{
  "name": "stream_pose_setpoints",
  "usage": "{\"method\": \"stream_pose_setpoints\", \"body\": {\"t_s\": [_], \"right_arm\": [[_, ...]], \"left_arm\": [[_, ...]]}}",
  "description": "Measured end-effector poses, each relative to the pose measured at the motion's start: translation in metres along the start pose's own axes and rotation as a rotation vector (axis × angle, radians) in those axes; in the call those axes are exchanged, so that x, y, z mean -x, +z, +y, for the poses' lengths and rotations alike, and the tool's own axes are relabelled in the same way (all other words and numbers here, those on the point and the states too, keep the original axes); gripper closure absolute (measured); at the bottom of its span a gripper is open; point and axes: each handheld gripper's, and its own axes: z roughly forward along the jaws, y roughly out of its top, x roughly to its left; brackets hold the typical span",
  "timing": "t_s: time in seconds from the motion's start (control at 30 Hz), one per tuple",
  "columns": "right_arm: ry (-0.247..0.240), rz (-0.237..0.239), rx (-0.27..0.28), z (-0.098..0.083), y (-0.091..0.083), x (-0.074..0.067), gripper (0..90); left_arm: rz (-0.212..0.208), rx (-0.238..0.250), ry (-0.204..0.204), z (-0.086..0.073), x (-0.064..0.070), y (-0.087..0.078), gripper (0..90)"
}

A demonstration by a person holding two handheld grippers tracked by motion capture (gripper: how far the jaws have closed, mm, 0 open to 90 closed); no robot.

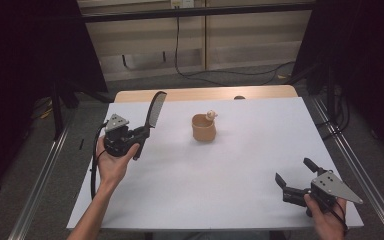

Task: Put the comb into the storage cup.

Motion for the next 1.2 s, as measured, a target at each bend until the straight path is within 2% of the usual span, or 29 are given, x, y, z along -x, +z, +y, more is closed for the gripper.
{"method": "stream_pose_setpoints", "body": {"t_s": [0.07, 0.1, 0.13, 0.17, 0.23, 0.4, 0.47, 0.53, 0.6, 0.67, 0.77, 0.83, 0.9, 0.93, 1.1, 1.2], "right_arm": [[-0.001, 0.0, 0.002, 0.0, 0.0, 0.0, 0.0], [-0.001, 0.0, 0.002, 0.0, 0.0, 0.0, 0.0], [-0.001, 0.0, 0.002, 0.0, 0.0, 0.0, 0.0], [-0.001, 0.0, 0.002, 0.0, 0.0, 0.0, 0.0], [0.002, 0.0, 0.0, 0.0, 0.0, 0.0, 0.0], [0.002, 0.0, 0.0, 0.0, 0.0, 0.0, 0.0], [0.002, 0.001, 0.0, 0.0, 0.0, 0.0, 0.0], [0.001, 0.001, 0.0, 0.0, 0.0, 0.0, 0.0], [0.001, 0.0, 0.001, 0.0, 0.0, 0.0, 0.0], [0.002, 0.001, 0.0, 0.0, 0.0, 0.0, 0.0], [0.001, 0.002, 0.001, 0.0, 0.0, 0.0, 0.0], [0.001, 0.002, 0.003, 0.0, 0.0, 0.0, 0.0], [0.002, 0.0, 0.002, 0.0, -0.001, 0.001, 0.0], [0.002, 0.0, 0.002, 0.0, -0.001, 0.001, 0.0], [-0.001, 0.004, 0.002, 0.001, -0.001, 0.0, 0.0], [0.001, 0.001, 0.005, 0.001, -0.001, 0.0, 0.0]], "left_arm": [[0.025, 0.037, 0.014, 0.001, 0.002, -0.002, 72.9], [0.02, 0.066, 0.011, 0.001, 0.002, -0.003, 72.9], [0.02, 0.066, 0.011, 0.001, 0.002, -0.003, 72.9], [0.019, 0.089, 0.016, 0.002, 0.001, -0.006, 72.9], [0.008, 0.1, 0.002, 0.002, -0.001, -0.007, 72.9], [0.01, 0.113, 0.009, 0.002, -0.002, -0.005, 72.9], [0.006, 0.14, 0.011, 0.001, -0.002, -0.004, 72.8], [-0.018, 0.162, -0.001, 0.0, -0.003, -0.003, 72.8], [-0.008, 0.166, 0.009, 0.0, -0.002, -0.002, 72.8], [-0.009, 0.176, 0.037, -0.002, 0.002, 0.003, 72.8], [-0.015, 0.19, 0.045, -0.003, 0.005, 0.006, 72.8], [-0.01, 0.192, 0.073, -0.003, 0.006, 0.008, 72.8], [-0.004, 0.191, 0.06, -0.003, 0.008, 0.009, 72.8], [-0.003, 0.18, 0.062, -0.003, 0.009, 0.01, 72.8], [-0.018, 0.202, 0.087, -0.002, 0.012, 0.014, 72.8], [-0.036, 0.202, 0.082, 0.001, 0.012, 0.016, 72.8]]}}
